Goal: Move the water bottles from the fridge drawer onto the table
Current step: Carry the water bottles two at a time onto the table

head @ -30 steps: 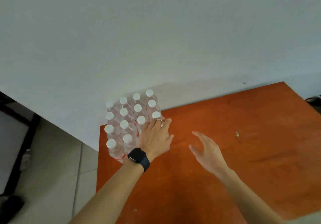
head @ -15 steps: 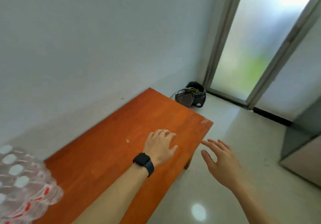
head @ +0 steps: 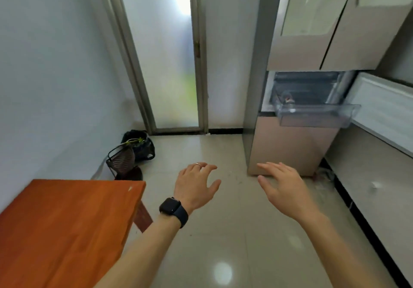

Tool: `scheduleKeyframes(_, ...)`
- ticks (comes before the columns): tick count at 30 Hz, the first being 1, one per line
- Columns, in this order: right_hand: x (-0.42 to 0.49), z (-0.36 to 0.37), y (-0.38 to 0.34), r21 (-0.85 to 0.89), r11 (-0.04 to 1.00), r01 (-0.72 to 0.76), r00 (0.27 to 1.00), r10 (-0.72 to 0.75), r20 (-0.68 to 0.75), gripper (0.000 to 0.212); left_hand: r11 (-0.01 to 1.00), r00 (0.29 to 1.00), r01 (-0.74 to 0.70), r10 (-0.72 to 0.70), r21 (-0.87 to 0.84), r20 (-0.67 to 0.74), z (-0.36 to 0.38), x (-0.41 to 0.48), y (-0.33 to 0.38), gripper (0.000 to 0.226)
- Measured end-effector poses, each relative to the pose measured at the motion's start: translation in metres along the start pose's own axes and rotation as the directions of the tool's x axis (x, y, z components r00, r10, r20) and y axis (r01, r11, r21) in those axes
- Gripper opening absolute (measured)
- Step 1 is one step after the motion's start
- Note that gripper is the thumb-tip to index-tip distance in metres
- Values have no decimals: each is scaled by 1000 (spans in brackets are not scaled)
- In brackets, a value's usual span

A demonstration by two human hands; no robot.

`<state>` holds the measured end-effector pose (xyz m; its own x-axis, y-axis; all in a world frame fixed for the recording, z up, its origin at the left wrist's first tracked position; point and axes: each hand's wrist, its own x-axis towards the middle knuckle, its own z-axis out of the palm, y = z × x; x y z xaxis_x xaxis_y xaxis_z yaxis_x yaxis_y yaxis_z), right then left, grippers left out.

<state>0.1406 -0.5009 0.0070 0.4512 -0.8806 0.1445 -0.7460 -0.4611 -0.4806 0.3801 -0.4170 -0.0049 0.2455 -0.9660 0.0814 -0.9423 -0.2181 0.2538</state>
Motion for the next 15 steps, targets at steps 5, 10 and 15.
scheduleKeyframes(5,50,-29,70,-17,996,-86,996,85,-33,44,994,994,-107,107,-6,-5,12,95,51,50)
scheduleKeyframes(10,128,-51,137,-18,991,-136,988,134,-76,48,980,981,-193,192,-48,-24,27,207,95,50)
scheduleKeyframes(15,211,-71,193,-25,980,-199,978,197,-74,44,963,971,-238,240,-125,-4,43,325,137,50)
